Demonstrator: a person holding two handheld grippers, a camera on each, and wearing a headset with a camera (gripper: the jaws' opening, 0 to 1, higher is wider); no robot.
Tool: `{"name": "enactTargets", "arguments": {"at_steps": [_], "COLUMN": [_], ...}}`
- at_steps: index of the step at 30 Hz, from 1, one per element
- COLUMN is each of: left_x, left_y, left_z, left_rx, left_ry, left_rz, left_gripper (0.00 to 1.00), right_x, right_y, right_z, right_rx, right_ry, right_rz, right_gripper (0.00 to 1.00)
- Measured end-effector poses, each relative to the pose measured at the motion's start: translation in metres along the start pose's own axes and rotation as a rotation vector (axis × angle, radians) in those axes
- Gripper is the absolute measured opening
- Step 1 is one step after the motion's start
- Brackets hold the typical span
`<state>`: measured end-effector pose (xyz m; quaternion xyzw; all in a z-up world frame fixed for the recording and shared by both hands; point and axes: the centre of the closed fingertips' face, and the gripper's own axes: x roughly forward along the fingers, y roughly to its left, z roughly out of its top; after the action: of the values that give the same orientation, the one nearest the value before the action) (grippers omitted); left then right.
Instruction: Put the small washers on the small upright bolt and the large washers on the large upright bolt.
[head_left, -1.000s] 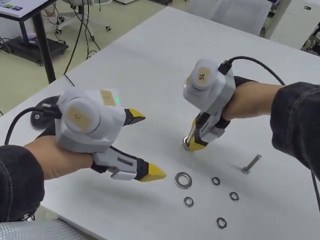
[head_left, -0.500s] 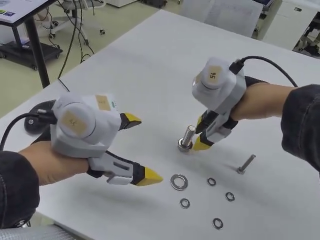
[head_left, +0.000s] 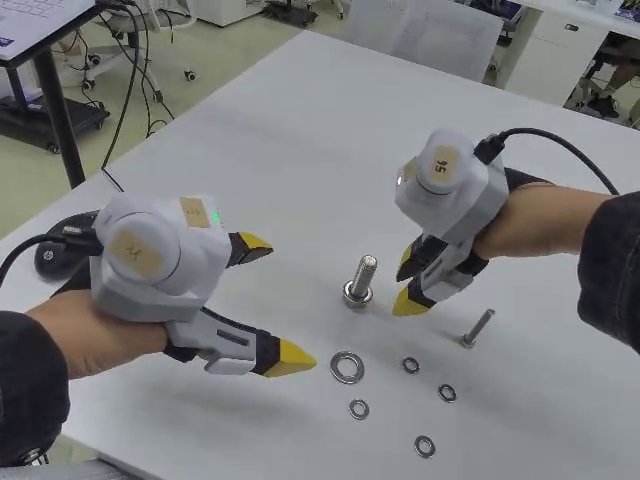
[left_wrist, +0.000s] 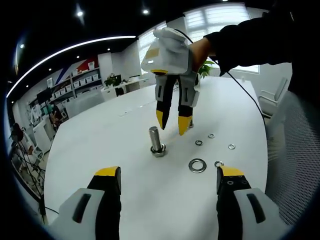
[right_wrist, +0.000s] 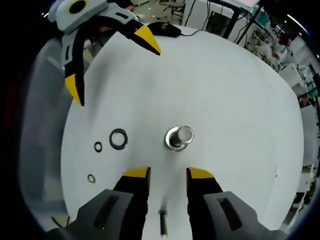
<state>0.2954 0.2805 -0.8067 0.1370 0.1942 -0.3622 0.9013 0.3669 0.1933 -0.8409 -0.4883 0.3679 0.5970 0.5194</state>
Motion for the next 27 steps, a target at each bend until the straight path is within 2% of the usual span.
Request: {"name": "enactTargets", "arguments": {"at_steps": [6, 11, 18, 27], "left_x": [-0.001, -0.002, -0.004, -0.006], "left_y": [-0.001, -0.003, -0.003, -0.003], "left_z": [0.001, 0.000, 0.001, 0.001], "left_rx": [0.004, 0.004, 0.003, 0.005], "left_ry": [-0.001, 0.000, -0.001, -0.002], "left_rz": [-0.001, -0.002, 0.002, 0.007], "left_gripper": [0.78, 0.78, 0.78, 0.78], "right_x": [-0.003, -0.004, 0.007, 0.022], "right_y": [0.018, 0.037, 0.057, 0.070], "right_z": [0.000, 0.006, 0.018, 0.031], "right_rx": [0.006, -0.011, -0.045, -0.077], "right_ry": [-0.012, -0.028, -0.036, -0.032], "right_rz": [0.002, 0.005, 0.036, 0.057], "right_gripper": [0.30, 0.30, 0.31, 0.31]}}
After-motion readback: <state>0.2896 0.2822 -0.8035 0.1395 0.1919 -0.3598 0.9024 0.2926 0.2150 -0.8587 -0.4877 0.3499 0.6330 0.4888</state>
